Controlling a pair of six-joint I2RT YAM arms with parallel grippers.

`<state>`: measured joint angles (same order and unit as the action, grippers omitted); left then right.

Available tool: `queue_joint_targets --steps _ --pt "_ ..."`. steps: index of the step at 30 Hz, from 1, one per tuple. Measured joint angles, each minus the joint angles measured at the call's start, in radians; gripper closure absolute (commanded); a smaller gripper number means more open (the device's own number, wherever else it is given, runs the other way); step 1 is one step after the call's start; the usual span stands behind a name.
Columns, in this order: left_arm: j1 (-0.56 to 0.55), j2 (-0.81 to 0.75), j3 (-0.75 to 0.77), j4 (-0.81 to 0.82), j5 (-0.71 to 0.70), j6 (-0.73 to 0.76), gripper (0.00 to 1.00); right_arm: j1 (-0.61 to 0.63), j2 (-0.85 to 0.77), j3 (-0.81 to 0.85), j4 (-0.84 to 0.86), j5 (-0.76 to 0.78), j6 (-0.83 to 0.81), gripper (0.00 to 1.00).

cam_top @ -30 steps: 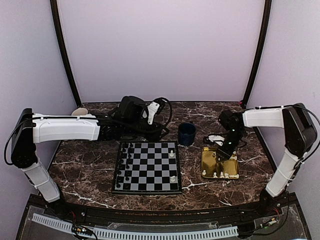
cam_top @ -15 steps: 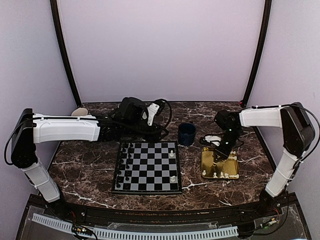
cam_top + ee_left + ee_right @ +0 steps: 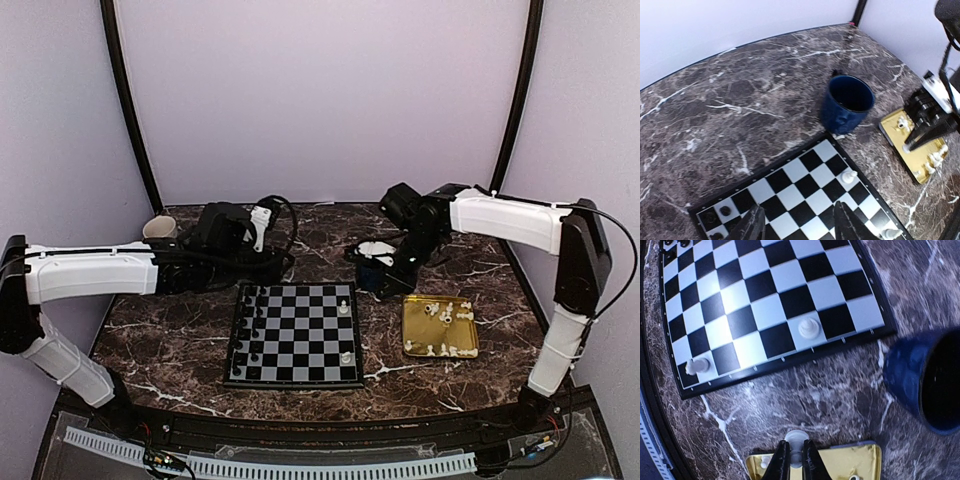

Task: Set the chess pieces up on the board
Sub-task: Place the pawn on a2.

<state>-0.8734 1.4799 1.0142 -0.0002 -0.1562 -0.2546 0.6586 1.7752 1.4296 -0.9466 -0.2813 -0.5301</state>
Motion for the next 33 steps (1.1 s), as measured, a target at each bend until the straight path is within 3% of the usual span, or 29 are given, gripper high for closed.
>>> queue_joint_targets --steps 9,19,33 --pt "0.15 -0.142 -0.09 -0.085 -0.117 -0.157 0.47 0.222 0.158 0.194 -0.029 -0.01 -0.008 0.91" --pt "0.278 -0.171 -0.131 -0.134 -0.079 -0.234 0.46 0.441 0.236 0.227 -0.07 0.053 -0.047 0.91" --pt "0.28 -0.171 -0.137 -0.13 -0.035 -0.238 0.46 0.512 0.307 0.225 -0.105 0.132 -0.067 0.9"
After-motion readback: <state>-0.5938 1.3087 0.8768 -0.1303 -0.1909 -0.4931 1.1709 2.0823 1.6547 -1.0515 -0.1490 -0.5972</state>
